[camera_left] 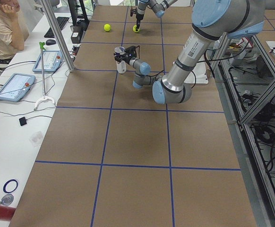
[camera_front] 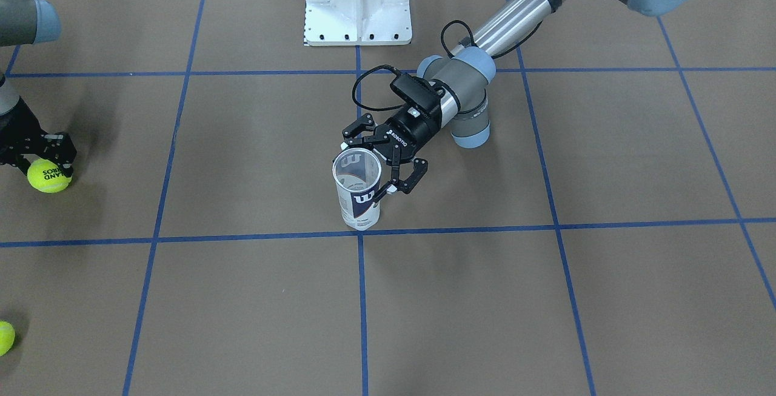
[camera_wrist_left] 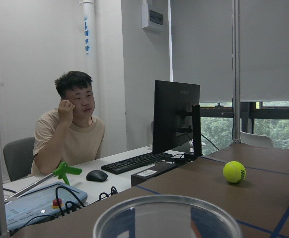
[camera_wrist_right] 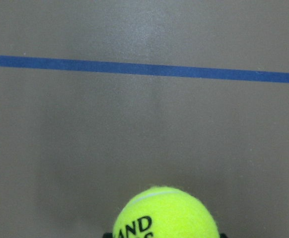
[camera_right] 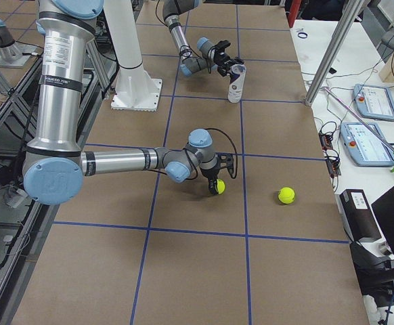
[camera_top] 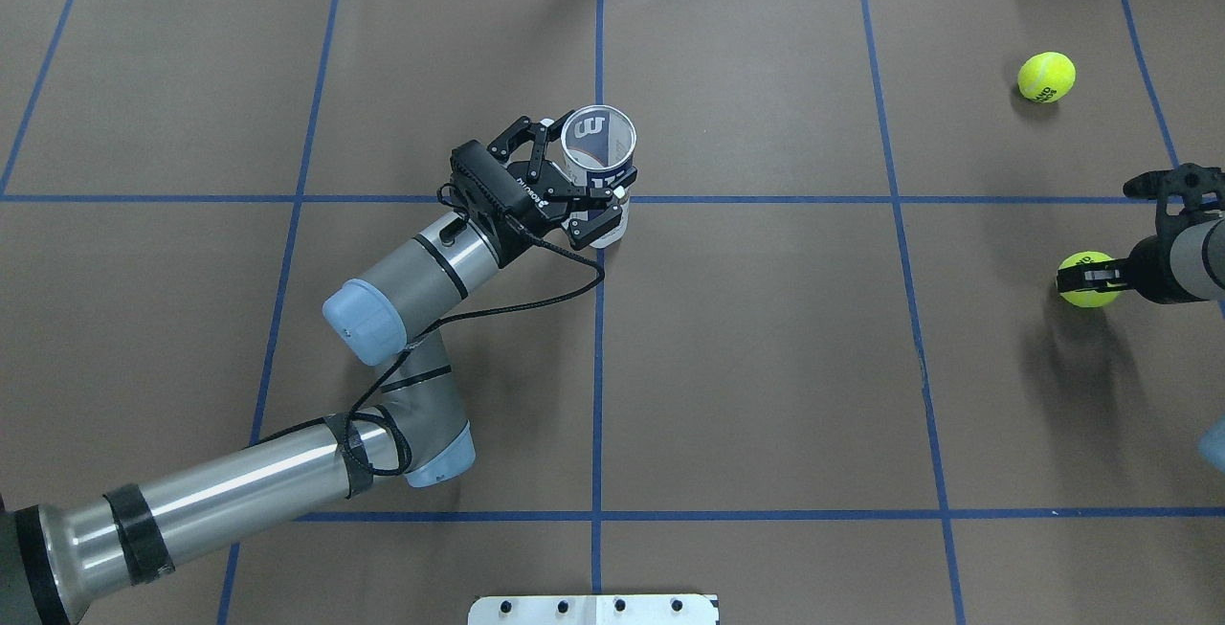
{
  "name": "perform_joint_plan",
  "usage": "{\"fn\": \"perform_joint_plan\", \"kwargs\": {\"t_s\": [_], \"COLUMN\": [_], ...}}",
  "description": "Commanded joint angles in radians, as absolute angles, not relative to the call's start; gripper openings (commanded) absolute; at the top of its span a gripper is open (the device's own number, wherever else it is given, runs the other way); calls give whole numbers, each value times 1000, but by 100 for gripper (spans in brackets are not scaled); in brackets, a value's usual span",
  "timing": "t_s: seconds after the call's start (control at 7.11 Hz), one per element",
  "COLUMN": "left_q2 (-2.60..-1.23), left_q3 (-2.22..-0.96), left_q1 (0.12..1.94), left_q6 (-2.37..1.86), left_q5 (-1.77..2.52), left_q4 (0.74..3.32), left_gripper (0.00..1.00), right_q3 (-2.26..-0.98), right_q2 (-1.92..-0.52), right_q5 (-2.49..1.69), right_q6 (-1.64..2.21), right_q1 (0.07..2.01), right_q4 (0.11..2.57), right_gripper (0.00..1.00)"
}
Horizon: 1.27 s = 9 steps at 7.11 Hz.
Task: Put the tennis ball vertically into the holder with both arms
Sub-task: 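Grasp the nearer tennis ball with the right gripper while left holds the tube, then carry the ball with the right gripper over the tube's open top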
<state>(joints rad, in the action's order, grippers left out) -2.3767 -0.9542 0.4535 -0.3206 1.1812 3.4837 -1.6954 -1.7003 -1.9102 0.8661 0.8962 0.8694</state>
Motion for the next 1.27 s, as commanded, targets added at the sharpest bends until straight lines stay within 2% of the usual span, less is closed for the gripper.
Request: {"fn": "perform_joint_plan", "kwargs": {"t_s": [0.0,0.7,1.13], "left_q2": [-2376,-2376,-2376], "left_q3": [-954,-954,-954], "left_q1": [453,451,449], "left_q6": [-321,-321,-322], "left_q5": [1181,1181,1181], "left_q4": [3484,3484,3484], "left_gripper": [99,99,99], "right_q3": [-1704,-1741,-1776], "right_q2": [-1602,-1197,-906], "right_q5": [-1916,-1948,-1916], "right_q6": [903,1294,1492], "right_q1": [896,858,779], "right_q4": [877,1085,1434], "right_gripper": [0,0,0]}}
